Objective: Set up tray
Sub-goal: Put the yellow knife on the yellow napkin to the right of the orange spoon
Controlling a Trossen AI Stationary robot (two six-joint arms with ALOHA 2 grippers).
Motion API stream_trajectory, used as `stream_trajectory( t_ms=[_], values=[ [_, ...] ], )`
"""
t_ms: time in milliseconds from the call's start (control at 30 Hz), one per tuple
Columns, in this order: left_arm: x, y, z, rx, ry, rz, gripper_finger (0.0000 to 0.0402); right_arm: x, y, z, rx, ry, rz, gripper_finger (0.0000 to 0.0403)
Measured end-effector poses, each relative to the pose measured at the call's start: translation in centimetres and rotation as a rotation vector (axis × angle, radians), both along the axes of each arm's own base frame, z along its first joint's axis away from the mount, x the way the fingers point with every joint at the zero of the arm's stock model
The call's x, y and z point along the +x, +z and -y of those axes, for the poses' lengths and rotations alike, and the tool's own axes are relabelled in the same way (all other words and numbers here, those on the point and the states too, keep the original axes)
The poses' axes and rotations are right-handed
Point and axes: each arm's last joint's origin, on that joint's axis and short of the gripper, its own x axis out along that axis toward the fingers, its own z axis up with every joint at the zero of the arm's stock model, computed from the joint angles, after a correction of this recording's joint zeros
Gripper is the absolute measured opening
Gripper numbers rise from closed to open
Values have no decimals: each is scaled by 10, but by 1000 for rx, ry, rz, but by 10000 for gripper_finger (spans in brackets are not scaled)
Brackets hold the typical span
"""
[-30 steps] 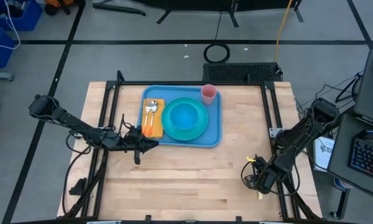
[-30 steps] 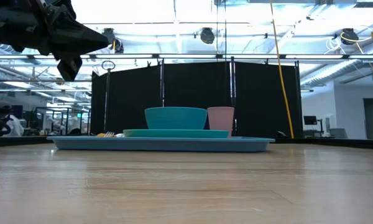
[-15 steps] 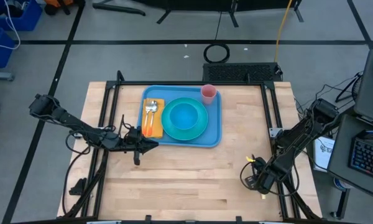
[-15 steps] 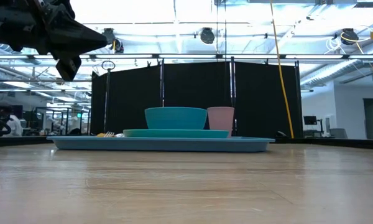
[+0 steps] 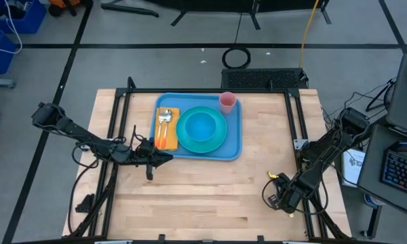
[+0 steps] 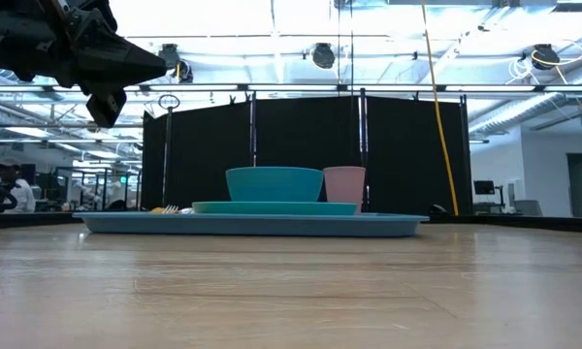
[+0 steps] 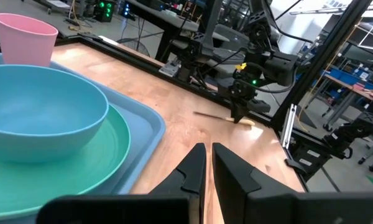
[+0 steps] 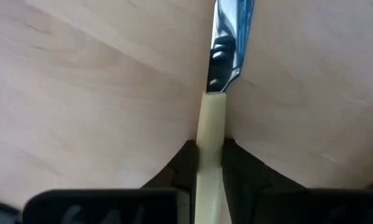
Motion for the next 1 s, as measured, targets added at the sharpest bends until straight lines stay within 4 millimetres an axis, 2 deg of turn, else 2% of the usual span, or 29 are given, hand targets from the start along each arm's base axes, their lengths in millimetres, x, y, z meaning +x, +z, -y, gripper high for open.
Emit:
stream_trajectory(
  t_ms=[200, 600, 1000],
  values=[
    [0, 0, 0, 2, 0, -6, 31, 4, 0, 0, -39, 17, 103, 40],
    [0, 0, 0, -5, -7, -5, 31, 18, 4, -4, -146, 34, 425, 39],
    [0, -1, 1, -1, -15, -9, 31, 39, 14, -9, -193, 64, 706, 37]
  ],
)
